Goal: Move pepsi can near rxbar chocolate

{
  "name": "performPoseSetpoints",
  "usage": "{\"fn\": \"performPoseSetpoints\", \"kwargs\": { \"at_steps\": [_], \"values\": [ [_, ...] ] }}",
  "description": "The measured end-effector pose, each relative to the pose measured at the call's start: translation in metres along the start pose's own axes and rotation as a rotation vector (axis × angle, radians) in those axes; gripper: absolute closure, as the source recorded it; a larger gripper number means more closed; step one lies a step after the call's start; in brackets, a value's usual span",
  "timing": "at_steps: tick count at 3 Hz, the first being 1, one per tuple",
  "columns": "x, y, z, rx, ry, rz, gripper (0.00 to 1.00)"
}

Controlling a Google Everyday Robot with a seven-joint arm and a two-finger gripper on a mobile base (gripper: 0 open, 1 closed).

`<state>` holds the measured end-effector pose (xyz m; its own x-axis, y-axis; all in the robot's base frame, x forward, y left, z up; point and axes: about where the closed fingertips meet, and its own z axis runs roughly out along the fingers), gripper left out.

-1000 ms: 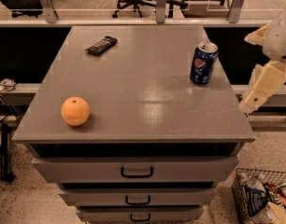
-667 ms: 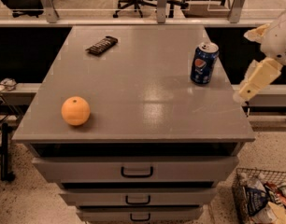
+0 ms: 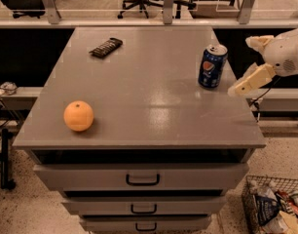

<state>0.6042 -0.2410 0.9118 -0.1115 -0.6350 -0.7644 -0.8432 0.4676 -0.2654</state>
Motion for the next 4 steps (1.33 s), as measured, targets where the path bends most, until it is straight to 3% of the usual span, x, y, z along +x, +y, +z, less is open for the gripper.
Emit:
{"fn": "performPoseSetpoints", "kwargs": {
  "at_steps": [2, 3, 4],
  "values": [
    [-0.006, -0.008, 0.045, -0.033, -0.251, 0.111, 0.0],
    [-0.009, -0.007, 0.059, -0.042, -0.299, 0.15, 0.17],
    [-0.017, 0.001, 0.07, -0.063, -0.34, 0.185, 0.41]
  ]
}}
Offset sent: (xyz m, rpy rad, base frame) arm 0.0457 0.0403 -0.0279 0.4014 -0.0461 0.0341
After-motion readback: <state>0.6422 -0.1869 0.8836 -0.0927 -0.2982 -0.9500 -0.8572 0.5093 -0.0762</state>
